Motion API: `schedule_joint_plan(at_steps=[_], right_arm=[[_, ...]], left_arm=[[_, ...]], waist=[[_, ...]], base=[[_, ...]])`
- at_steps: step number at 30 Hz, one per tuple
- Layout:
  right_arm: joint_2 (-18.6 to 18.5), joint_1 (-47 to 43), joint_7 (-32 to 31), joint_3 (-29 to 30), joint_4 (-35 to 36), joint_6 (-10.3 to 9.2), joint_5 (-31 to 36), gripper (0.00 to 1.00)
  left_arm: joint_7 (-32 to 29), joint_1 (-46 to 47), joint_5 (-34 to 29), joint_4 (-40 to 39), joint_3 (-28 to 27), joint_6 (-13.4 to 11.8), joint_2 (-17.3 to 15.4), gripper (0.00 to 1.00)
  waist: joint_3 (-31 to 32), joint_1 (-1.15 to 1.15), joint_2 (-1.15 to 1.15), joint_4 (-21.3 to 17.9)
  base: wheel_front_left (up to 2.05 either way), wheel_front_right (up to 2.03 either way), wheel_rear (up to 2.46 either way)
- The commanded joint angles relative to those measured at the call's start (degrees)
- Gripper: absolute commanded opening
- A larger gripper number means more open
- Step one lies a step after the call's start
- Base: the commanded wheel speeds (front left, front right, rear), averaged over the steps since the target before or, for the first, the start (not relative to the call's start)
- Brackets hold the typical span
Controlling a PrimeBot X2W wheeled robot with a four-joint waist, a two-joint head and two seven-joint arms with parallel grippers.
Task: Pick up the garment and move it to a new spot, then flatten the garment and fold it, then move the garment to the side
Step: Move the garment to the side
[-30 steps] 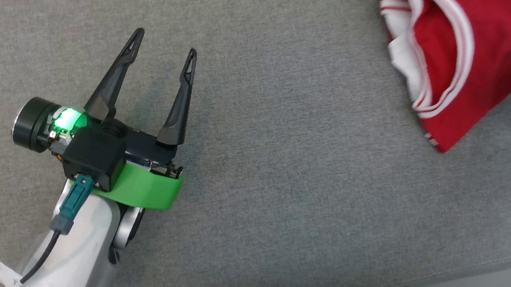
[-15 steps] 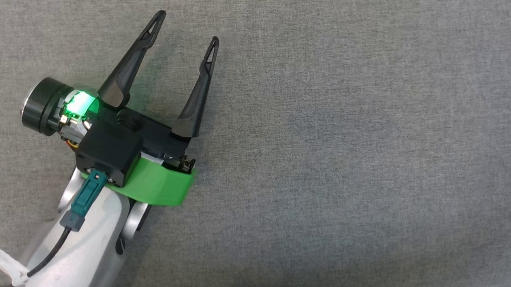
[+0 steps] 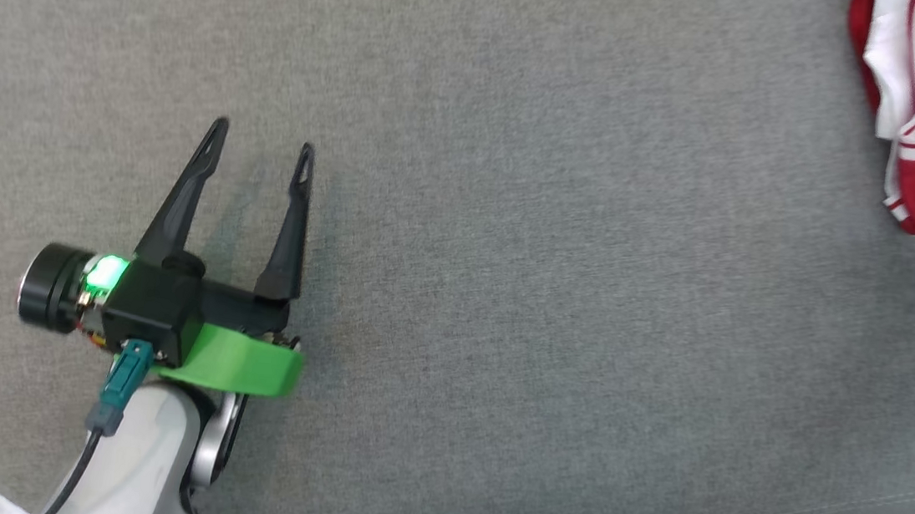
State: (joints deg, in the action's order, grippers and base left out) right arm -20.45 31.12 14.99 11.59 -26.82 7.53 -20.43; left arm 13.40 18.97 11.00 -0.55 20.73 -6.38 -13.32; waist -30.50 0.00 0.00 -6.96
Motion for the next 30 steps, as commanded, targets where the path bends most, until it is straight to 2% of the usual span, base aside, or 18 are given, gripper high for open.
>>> schedule_joint_plan(at_steps=[1,5,17,30], right_arm=[[1.2,-3.0,0.2,-0.6,2.1,-0.08,0.2,1.0],[4.7,-9.3,0.2,-2.8,6.9,-0.08,0.8,1.0],[10.0,-23.6,-1.4,-8.8,20.0,-0.08,4.1,1.0],[14.1,-34.9,-7.8,-8.7,29.4,-0.08,7.6,1.0]], left_arm=[[0.1,-2.0,0.9,0.4,-0.6,-0.6,-0.6,1.0],[0.1,-5.4,2.0,1.4,-1.2,-1.7,-0.5,1.0],[0.9,-12.7,5.5,4.7,-3.1,-3.7,0.6,1.0],[1.6,-18.8,8.0,8.2,-4.7,-4.0,0.9,1.0]], waist=[[7.4,0.0,0.0,-2.6],[11.7,0.0,0.0,-2.6],[19.6,0.0,0.0,1.0],[27.9,0.0,0.0,7.0]], base=[[0.0,0.0,0.0],[0.0,0.0,0.0],[0.0,0.0,0.0],[0.0,0.0,0.0]])
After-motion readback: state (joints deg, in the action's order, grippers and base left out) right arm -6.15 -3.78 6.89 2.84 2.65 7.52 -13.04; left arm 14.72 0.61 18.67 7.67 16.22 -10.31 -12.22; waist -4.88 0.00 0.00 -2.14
